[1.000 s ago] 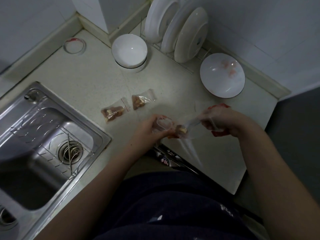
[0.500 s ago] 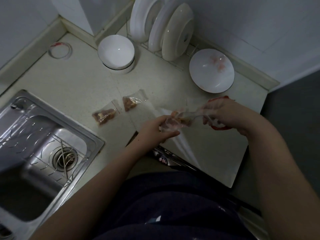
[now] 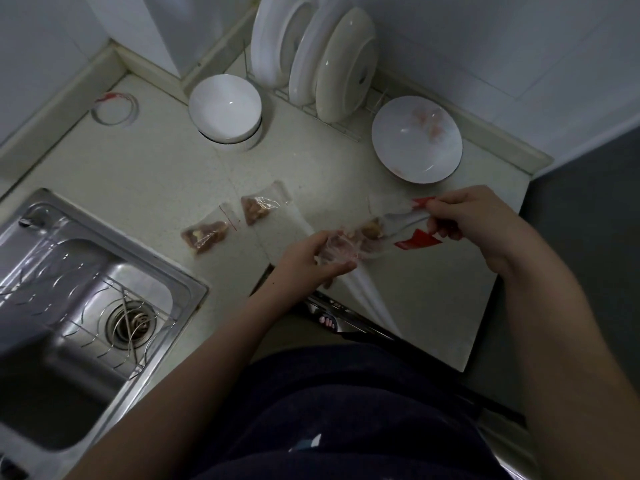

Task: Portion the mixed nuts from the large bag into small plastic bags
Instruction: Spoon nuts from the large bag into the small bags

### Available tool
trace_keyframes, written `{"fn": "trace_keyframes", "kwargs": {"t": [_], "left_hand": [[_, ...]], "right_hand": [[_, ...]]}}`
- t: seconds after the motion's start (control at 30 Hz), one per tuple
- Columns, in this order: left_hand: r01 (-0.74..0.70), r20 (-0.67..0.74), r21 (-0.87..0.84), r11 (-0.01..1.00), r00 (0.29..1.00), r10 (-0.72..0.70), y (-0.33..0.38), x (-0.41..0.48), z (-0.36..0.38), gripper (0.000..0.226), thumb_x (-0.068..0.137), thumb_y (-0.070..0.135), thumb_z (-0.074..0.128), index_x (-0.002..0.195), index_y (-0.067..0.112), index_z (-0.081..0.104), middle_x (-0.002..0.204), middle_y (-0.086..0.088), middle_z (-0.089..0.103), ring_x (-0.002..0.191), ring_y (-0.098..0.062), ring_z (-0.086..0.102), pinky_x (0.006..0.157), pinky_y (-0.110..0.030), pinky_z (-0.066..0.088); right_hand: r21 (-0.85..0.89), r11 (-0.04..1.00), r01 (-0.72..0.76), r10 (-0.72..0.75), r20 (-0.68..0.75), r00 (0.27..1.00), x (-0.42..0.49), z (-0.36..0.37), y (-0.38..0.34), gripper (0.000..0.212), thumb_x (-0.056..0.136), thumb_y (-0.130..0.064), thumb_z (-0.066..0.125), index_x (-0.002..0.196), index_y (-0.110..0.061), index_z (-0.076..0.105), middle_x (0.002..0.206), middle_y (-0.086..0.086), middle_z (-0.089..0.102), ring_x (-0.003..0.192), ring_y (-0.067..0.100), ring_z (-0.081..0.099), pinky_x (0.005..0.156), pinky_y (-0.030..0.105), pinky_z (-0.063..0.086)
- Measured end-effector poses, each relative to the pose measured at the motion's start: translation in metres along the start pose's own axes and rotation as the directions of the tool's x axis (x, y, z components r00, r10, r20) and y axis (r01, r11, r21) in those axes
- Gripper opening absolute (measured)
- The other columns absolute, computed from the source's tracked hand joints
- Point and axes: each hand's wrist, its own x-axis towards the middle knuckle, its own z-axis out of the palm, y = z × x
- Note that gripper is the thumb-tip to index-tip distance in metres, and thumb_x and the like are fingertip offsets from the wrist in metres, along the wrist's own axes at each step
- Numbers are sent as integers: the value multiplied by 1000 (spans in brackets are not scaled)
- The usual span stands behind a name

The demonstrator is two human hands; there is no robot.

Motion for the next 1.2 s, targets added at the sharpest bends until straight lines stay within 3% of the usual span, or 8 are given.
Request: {"fn": "trace_keyframes", "kwargs": {"t": [0.1,0.27,0.47,0.6,0.8,0.97,1.1,1.2], "left_hand": [[-5,-8,-5,1000,1000,5,3,-2,-1,60,81,42,75,134,25,55,117,11,67,105,-5,63,96,-39,52],[-2,-20,-19,1000,1000,2,11,-5,-5,61,82,43,74,136,24,53,119,11,66,108,-5,62,99,-41,50],[-32,-76,-54,998,997,28,19,-13,-13,53,83,36,73,131,26,55,112,17,65,97,6,62,95,-31,52],[-44,-107,-81,996,994,35,23,-16,-17,52,82,33,76,130,24,57,116,10,67,104,-4,63,97,-35,51],[-55,-186,-107,993,982,34,29,-18,-22,55,76,31,80,127,25,59,115,10,67,107,-6,61,99,-35,48],[-79,-216,-125,989,975,51,31,-17,-25,53,74,28,82,122,21,61,111,11,69,102,-2,62,84,-8,46],[-85,-247,-164,983,968,42,31,-19,-26,49,74,27,83,118,21,61,108,12,69,99,0,63,78,-2,45],[-77,-242,-201,976,970,27,33,-20,-27,41,76,22,82,111,22,61,104,10,69,95,-2,64,73,-6,49]], "right_hand": [[98,995,-34,34,1,999,-2,-2,-1,20,93,-12,54,83,-4,69,51,-4,59,44,5,46,50,22,36],[219,975,-42,45,-8,999,-6,-1,-5,19,93,-12,54,86,-9,72,49,-5,55,43,4,44,41,15,35],[347,937,-38,54,-37,998,-7,4,-7,20,94,-11,52,91,-5,71,48,-3,51,44,7,41,39,14,32],[393,919,-18,42,-52,998,-11,4,-11,22,95,-10,50,94,-3,71,53,0,50,47,8,41,40,17,33],[343,937,64,-54,-40,998,-19,9,-27,23,94,-10,50,90,-2,72,49,-2,50,47,8,41,41,18,33],[267,944,196,-200,-13,980,-32,23,-41,30,95,-10,51,79,-14,76,51,1,51,49,12,42,42,20,35],[64,938,340,-339,-18,940,-38,34,-49,30,94,-11,51,78,-16,76,53,8,53,50,19,42,50,30,35],[-141,880,454,-460,-11,888,-43,39,-52,39,93,-14,53,61,-32,64,51,1,54,47,6,45,53,18,35]]}}
